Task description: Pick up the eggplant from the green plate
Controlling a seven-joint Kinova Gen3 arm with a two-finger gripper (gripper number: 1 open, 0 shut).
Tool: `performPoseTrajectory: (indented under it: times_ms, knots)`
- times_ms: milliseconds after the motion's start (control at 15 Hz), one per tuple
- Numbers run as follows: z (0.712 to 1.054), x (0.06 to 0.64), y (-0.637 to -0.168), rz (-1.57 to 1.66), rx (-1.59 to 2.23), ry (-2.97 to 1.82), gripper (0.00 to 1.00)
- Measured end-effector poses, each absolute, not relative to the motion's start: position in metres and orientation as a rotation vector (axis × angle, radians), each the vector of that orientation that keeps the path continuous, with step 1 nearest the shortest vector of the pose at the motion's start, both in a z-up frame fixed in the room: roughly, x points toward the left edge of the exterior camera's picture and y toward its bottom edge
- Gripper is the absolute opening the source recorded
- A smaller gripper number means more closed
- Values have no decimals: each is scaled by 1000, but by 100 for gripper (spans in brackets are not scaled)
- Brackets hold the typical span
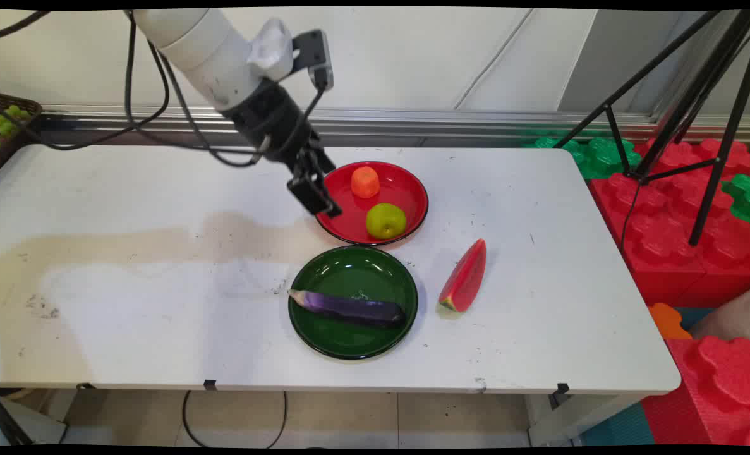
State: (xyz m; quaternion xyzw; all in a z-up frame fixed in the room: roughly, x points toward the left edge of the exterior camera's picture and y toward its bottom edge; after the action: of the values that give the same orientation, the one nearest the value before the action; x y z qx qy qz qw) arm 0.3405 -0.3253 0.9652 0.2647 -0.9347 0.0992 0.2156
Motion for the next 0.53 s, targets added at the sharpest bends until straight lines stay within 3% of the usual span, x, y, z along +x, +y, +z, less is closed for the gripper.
performPoseTrajectory:
  times_ms: [533]
  knots:
    - [944, 304, -290, 182, 766, -2687, 100]
